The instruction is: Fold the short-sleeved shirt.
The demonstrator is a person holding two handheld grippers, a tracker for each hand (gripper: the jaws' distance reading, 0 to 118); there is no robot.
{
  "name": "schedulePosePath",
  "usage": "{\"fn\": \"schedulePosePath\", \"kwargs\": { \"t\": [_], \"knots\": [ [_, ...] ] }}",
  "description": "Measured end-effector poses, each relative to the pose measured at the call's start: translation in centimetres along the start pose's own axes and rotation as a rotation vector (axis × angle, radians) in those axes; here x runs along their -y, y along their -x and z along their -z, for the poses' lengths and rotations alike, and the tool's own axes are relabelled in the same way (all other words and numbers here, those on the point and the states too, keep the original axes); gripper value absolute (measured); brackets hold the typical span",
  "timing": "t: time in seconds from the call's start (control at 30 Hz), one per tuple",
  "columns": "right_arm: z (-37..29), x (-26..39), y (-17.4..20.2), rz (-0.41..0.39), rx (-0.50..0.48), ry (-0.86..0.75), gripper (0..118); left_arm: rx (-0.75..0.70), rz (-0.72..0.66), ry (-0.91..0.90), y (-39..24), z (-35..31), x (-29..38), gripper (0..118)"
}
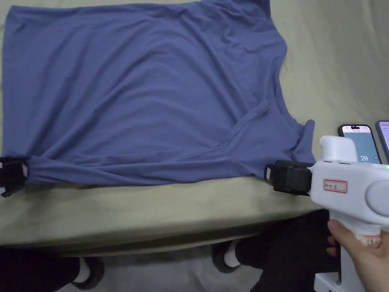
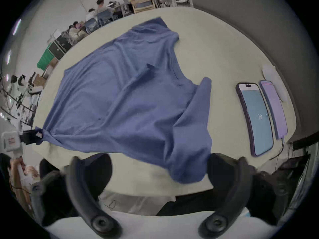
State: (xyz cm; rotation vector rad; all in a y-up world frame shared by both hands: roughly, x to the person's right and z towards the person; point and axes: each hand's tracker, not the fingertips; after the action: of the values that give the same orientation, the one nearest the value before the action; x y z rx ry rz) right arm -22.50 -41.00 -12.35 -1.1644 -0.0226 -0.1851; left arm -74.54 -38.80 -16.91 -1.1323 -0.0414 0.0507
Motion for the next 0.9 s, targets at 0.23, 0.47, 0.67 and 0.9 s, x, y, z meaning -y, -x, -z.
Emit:
{"fn": "schedulePosePath", "kwargs": {
  "t": [0.23,0.47,0.67,0.9],
  "knots": [
    [0.3,-0.9,1.4,-0.078,-0.008,-0.034,4,-0.013,-0.052,0.010,-0.2,0.0,0.6,2],
    [-3.1,-5.4,2.5,-0.078,-0.058,-0.189,4,-0.031,-0.025,-0.055,-1.6,-2.3,-3.8,2],
    [0.9,-14.8,3.7,-0.126,-0.062,-0.230,4,-0.057,0.001,-0.076,-1.2,2.0,-10.8,2],
    [9.3,-21.3,4.0,-0.184,-0.011,-0.120,4,-0.118,0.064,0.033,-1.0,10.2,-15.5,2]
  ]
}}
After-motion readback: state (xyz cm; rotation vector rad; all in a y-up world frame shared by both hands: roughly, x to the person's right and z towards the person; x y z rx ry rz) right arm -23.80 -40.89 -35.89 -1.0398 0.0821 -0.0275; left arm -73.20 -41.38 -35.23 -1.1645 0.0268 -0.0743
